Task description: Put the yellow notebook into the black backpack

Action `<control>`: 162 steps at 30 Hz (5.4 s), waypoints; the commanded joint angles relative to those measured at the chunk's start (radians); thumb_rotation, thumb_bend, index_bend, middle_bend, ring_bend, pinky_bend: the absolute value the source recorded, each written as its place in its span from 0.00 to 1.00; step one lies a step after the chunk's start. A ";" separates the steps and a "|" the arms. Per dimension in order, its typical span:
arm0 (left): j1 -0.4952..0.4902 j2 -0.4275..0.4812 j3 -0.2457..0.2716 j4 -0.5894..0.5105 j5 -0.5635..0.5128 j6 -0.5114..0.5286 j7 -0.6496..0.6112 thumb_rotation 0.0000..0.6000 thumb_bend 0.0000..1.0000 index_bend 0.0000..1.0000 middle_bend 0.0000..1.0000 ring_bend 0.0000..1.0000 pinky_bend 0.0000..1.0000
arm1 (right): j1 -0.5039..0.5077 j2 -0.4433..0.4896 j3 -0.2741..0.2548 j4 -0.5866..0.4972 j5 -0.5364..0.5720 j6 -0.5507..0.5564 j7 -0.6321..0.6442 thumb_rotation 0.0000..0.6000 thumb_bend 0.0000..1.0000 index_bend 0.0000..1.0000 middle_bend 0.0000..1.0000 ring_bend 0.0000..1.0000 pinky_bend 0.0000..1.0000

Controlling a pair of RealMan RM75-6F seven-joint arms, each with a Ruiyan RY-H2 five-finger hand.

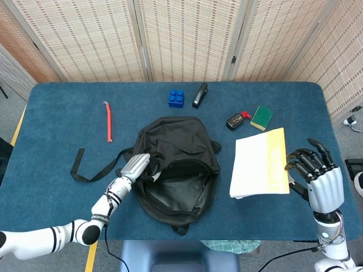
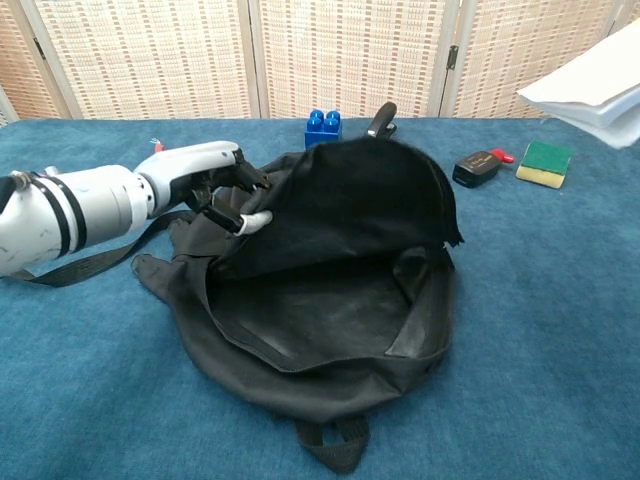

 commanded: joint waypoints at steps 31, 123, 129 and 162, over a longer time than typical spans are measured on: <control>-0.215 0.064 -0.080 0.138 -0.586 -0.151 0.062 1.00 0.78 0.73 0.32 0.25 0.00 | 0.212 -0.490 -0.049 0.230 -0.042 -0.291 0.214 1.00 0.43 0.84 0.51 0.42 0.28; -0.183 0.159 -0.017 0.048 -0.468 -0.205 -0.115 1.00 0.78 0.70 0.32 0.21 0.00 | 0.337 -0.565 -0.176 0.500 0.089 -0.523 -0.455 1.00 0.34 0.09 0.16 0.19 0.02; -0.181 0.162 -0.012 0.037 -0.465 -0.202 -0.115 1.00 0.78 0.70 0.31 0.21 0.00 | 0.310 -0.515 -0.195 0.444 0.068 -0.499 -0.471 1.00 0.30 0.07 0.14 0.17 0.01; 0.043 0.418 -0.058 -0.236 -0.060 -0.271 -0.327 1.00 0.54 0.28 0.21 0.14 0.00 | 0.043 -0.064 -0.206 -0.036 -0.069 -0.146 -0.532 1.00 0.30 0.07 0.18 0.19 0.02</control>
